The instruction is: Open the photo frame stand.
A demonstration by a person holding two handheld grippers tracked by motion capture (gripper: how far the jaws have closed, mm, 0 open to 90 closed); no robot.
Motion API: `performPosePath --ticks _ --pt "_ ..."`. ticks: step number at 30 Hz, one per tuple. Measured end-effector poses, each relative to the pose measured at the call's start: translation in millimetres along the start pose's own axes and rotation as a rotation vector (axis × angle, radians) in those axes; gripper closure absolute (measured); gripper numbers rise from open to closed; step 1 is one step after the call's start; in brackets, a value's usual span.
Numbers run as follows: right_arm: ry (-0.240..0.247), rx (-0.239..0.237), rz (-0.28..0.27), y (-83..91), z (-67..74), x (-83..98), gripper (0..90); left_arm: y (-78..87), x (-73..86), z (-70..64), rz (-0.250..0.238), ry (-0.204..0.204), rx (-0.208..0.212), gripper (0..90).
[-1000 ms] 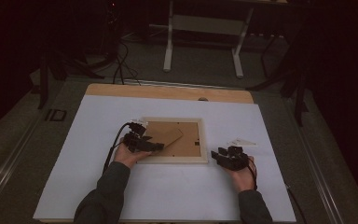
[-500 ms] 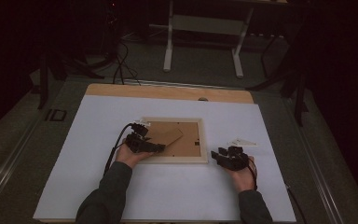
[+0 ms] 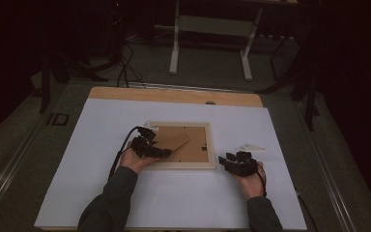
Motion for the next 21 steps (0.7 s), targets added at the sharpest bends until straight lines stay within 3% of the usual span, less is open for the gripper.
performPosePath --ticks 8,15,21 --pt "0.0 -0.001 0.0 -0.1 0.1 0.1 56.8 1.5 -3.3 -4.1 -0.003 -0.034 -0.011 38.6" --pt "0.0 -0.001 -0.001 0.0 0.0 0.0 56.8 2.2 -5.5 -8.6 0.004 -0.092 -0.039 38.7" --pt "0.003 -0.001 -0.005 0.5 0.0 -1.1 56.8 2.3 -5.7 -9.9 -0.001 -0.104 -0.044 38.7"
Point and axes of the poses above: each handheld gripper's, and its own axes: y roughly backward along the jaws, x roughly out of its underside, z roughly to its left, the point moved 3 cm from there along -y, roughly forward along the jaws, and after that the axes turned 8 degrees about -z, right-handed, at the moved point
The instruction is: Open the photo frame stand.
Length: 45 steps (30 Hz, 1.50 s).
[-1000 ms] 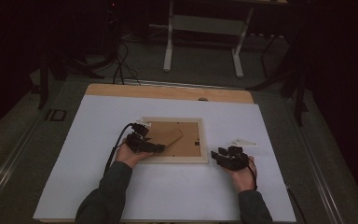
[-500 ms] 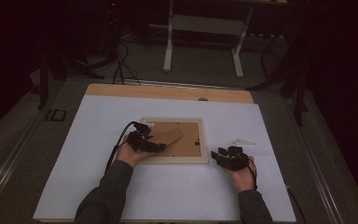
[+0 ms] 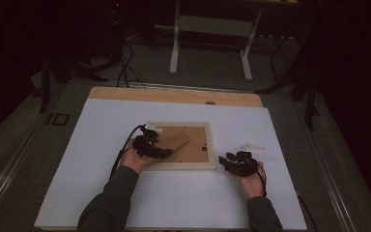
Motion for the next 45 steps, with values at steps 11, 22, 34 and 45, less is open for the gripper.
performPosePath --ticks 11,22,34,45 --pt "0.021 -0.012 -0.005 -0.8 6.5 -6.3 56.8 3.1 -1.2 -4.8 -0.01 -0.052 -0.022 38.6" --pt "0.028 -0.024 -0.015 -1.1 6.8 -17.7 56.8 11.5 -4.8 -17.0 -0.041 -0.14 -0.061 38.6" --pt "0.049 -0.023 -0.025 -1.2 4.8 -42.6 56.6 17.7 -6.6 -27.2 -0.079 -0.226 -0.094 38.4" --pt "0.055 -0.028 -0.022 -7.7 8.5 -52.7 55.9 16.2 -6.5 -28.1 -0.086 -0.254 -0.106 38.2"
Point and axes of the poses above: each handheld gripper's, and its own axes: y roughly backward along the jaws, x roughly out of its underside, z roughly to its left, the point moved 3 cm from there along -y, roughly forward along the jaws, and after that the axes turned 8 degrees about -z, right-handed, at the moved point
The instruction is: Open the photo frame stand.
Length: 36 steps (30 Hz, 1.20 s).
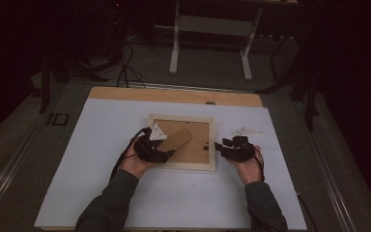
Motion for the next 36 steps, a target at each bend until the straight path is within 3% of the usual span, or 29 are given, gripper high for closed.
performPosePath --ticks 16,22,36 --pt "0.006 0.001 0.012 -12.7 -0.2 -16.3 55.4 0.4 -7.6 -2.2 -0.038 -0.064 -0.065 37.8" --pt "0.011 0.008 0.017 -15.6 -2.6 -21.7 55.4 1.8 -13.0 -3.7 -0.047 -0.111 -0.088 37.8" --pt "-0.032 -0.006 0.018 -25.2 -8.7 -29.9 56.1 5.2 -10.5 -10.5 -0.08 -0.135 -0.118 37.8"
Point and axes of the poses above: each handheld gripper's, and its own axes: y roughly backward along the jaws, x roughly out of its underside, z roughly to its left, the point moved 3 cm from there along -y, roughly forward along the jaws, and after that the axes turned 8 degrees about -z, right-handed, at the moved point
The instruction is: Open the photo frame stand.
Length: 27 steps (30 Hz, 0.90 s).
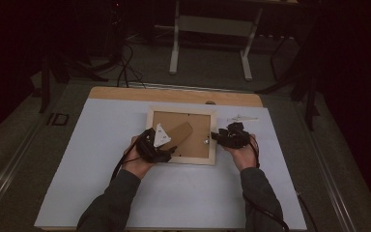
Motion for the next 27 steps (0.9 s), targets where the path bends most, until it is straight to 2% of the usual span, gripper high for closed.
performPosePath --ticks 9,12,27 --pt "-0.006 -0.017 0.024 -5.8 -1.6 -3.0 56.5 4.0 1.7 -6.0 -0.019 -0.033 -0.025 37.7" --pt "-0.013 -0.015 0.033 -7.7 -3.3 -3.9 56.5 4.9 1.9 -7.5 -0.027 -0.031 -0.03 37.8" --pt "-0.077 -0.078 0.049 -14.4 -10.8 -7.0 54.5 9.4 3.2 -14.5 -0.054 -0.07 -0.058 37.7"
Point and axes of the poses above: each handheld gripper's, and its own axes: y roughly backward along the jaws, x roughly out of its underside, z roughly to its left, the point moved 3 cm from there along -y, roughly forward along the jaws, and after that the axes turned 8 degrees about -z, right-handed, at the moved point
